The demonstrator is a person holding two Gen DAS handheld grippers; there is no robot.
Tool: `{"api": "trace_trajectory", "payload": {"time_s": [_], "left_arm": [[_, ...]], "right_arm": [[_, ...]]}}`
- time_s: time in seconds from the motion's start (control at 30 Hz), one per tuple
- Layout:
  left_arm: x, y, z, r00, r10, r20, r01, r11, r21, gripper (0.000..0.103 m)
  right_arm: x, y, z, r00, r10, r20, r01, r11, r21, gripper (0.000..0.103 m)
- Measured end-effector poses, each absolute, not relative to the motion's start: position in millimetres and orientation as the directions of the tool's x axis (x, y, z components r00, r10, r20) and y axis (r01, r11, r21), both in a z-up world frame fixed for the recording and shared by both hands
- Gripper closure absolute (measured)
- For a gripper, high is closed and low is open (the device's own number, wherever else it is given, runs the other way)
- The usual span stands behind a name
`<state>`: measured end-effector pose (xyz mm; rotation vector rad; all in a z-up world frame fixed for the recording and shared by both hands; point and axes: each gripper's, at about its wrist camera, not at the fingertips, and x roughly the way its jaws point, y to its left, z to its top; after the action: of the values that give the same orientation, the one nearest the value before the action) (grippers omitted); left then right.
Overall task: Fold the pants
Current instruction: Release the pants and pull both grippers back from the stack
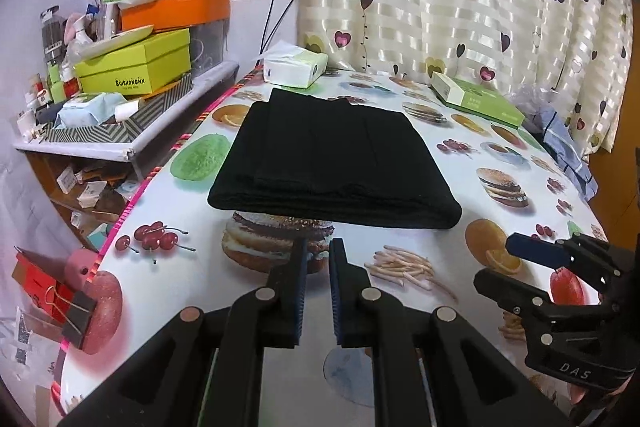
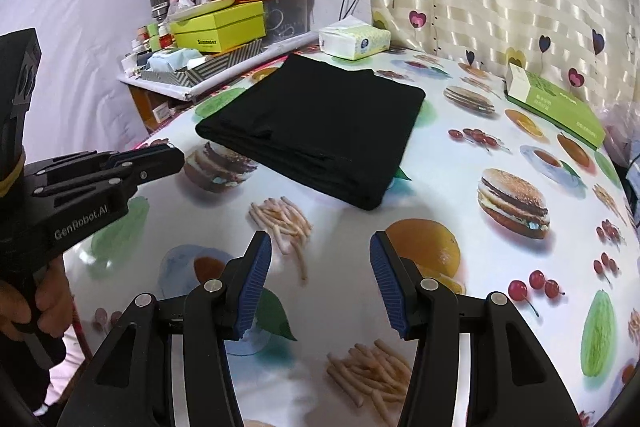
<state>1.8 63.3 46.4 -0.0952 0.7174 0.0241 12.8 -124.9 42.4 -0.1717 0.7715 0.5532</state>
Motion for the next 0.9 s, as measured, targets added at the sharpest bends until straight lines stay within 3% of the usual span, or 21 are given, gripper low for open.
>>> {"api": "trace_trajectory", "payload": {"time_s": [0.5,0.73,0.9], "left_arm": [[20,72,16,0.694,0.046,-0.719,-0.099,0.995,-0.032,0.088],[25,69,3,0.653,0.052,-0.755,-0.092,0.996,-0.011,0.081],[26,67,3,0.653,0.036,-0.757,-0.069,0.998,-0.012,0.070]], "right_arm": [[35,-115,13,0.551,0.349,-0.758,-0.515,0.857,0.021,0.051],[40,-115,6,0.534,0.318,-0.784,-0.496,0.868,0.015,0.050],[42,-115,5,0.533,0.315,-0.786,-0.492,0.871,0.015,0.045]]}}
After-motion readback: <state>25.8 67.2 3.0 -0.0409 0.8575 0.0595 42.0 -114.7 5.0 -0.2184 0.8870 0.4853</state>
